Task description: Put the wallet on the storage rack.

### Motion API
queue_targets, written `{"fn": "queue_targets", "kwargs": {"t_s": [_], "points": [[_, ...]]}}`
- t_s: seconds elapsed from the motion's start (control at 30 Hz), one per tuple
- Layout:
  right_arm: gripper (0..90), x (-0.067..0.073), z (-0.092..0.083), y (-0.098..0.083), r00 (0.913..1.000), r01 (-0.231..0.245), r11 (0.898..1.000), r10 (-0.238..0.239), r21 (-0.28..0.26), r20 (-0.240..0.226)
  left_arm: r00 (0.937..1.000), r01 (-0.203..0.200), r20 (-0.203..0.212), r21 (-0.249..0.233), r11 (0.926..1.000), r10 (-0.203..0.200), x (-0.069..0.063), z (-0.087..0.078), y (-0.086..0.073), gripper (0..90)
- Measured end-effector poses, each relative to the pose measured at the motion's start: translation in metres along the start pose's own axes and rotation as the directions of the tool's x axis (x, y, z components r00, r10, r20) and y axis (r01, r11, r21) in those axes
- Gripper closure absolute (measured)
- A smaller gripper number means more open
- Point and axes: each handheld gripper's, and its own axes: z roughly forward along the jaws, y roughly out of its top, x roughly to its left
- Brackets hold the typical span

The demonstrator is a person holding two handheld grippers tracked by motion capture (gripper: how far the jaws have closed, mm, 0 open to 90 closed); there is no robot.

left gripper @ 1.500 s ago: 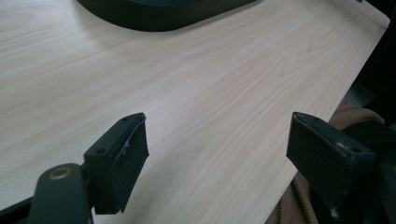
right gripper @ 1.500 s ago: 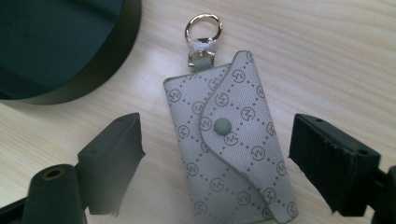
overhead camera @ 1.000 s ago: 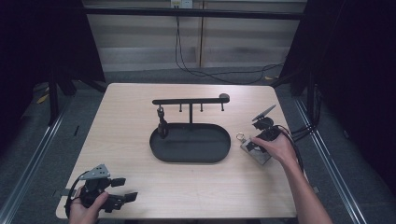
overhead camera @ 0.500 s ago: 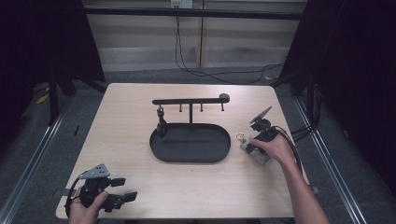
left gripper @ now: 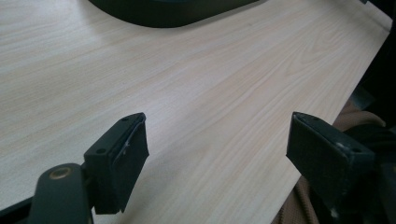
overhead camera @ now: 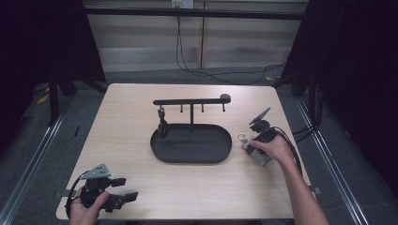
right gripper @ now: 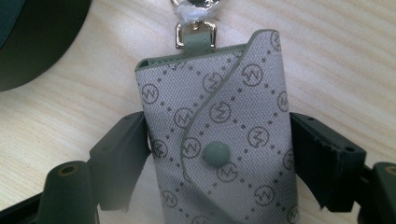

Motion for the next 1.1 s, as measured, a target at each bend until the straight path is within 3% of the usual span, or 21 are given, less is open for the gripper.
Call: {"fn": "queue_targets", "kwargs": {"t_s": [0.3,0.33,0.47,0.6,0.87,1.1], "points": [[25.1,0.003,0.002,0.001,0.9996,-0.005,1.000,0.005,0.005,0.026,1.0000,-0.001,-0.005,-0.003,1.0000,0.001,0.001,0.000,0.001,20.4],[26.4,0.005,0.002,0.002,0.9989,-0.013,1.000,0.012,0.018,0.046,1.0000,0.002,-0.009,-0.006,1.0000,-0.002,0.001,0.000,0.001,20.4],[29.9,0.005,0.000,0.004,0.9972,-0.060,0.998,0.058,0.022,0.046,0.9998,0.003,-0.021,-0.009,1.0000,-0.003,0.000,0.001,0.001,20.4],[31.3,0.008,-0.001,0.006,0.9957,-0.073,0.997,0.070,0.037,0.060,0.9999,-0.004,-0.012,-0.007,1.0000,0.003,-0.001,0.000,0.001,20.4],[32.2,0.009,-0.005,0.009,0.9947,-0.100,0.994,0.100,0.037,0.024,0.9999,-0.002,-0.013,-0.007,1.0000,0.002,-0.001,0.000,0.001,20.4],[32.3,0.006,-0.021,0.006,0.9926,-0.121,0.993,0.121,0.001,0.005,0.9999,-0.005,-0.013,-0.005,1.0000,0.004,-0.001,0.001,0.001,20.4]]}}
